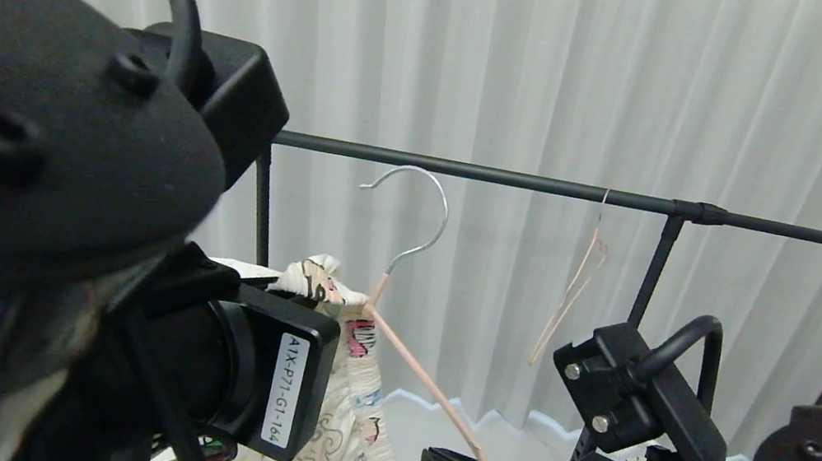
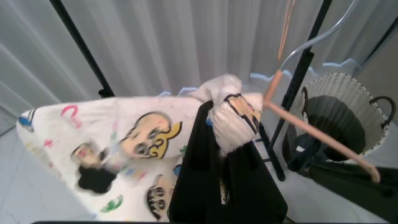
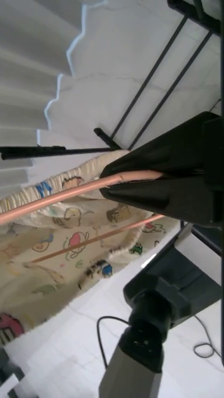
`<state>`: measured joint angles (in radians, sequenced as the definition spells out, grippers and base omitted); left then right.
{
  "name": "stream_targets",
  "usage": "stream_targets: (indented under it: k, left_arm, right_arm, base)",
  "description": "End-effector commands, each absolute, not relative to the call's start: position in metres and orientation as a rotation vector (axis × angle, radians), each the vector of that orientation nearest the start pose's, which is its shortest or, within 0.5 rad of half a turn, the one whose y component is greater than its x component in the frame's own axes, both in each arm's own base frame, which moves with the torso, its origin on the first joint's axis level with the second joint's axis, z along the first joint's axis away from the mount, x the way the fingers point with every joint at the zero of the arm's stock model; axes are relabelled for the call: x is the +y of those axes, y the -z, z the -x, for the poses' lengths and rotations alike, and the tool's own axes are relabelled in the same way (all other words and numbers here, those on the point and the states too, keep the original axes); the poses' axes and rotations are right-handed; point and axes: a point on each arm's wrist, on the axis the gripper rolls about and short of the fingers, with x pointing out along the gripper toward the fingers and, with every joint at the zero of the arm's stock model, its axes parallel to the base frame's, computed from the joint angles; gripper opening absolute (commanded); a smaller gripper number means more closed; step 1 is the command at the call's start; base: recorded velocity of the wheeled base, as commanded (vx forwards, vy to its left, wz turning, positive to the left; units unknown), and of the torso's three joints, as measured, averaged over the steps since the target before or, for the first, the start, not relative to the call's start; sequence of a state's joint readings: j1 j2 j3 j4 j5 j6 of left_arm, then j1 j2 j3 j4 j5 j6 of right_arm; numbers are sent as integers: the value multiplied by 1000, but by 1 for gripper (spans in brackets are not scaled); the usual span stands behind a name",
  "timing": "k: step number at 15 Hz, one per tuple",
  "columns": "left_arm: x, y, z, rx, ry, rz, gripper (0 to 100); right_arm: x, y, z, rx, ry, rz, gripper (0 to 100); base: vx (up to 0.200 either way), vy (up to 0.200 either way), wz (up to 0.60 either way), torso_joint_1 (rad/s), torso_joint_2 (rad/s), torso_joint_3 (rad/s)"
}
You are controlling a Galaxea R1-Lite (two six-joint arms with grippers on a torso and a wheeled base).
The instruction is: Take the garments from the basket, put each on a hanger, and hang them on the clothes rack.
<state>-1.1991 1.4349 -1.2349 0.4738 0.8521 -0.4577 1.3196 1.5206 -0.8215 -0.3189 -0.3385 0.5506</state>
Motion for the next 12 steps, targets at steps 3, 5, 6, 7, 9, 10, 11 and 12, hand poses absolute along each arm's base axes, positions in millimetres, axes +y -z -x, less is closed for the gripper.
stream_targets:
  k: [3,5,6,7,9,10,11,12]
  left_arm:
    - [-196,-277,-95,412,241,-128,0]
    - [-196,-277,-95,411,240,-129,100]
    - [-196,-277,-94,411,240,-129,100]
    - [-195,-277,-94,409,239,-128,100]
    - [-194,-278,-94,406,238,-123,100]
    - [-193,-277,-93,408,238,-127,100]
    - [-191,-276,-92,409,238,-129,100]
    - [-191,-275,-92,410,237,-133,100]
  right_arm:
    - [244,-215,-76,486,-821,-239,0]
    - [242,-216,-76,477,-810,-244,0]
    - [240,-218,-76,472,-807,-249,0]
    - [238,-220,-78,462,-796,-255,0]
    - [235,-223,-79,445,-779,-266,0]
    - [231,-226,-79,432,-766,-275,0]
    - [228,-228,-81,421,-753,-281,0]
    - [226,-228,-82,417,-742,-282,0]
  base:
    - [0,0,0,0,0,0]
    - [0,0,0,0,0,0]
    - [0,0,0,0,0,0]
    - [0,0,0,0,0,0]
    - [0,0,0,0,0,0]
    - [0,0,0,0,0,0]
    - [0,0,0,0,0,0]
    - [0,0,0,0,0,0]
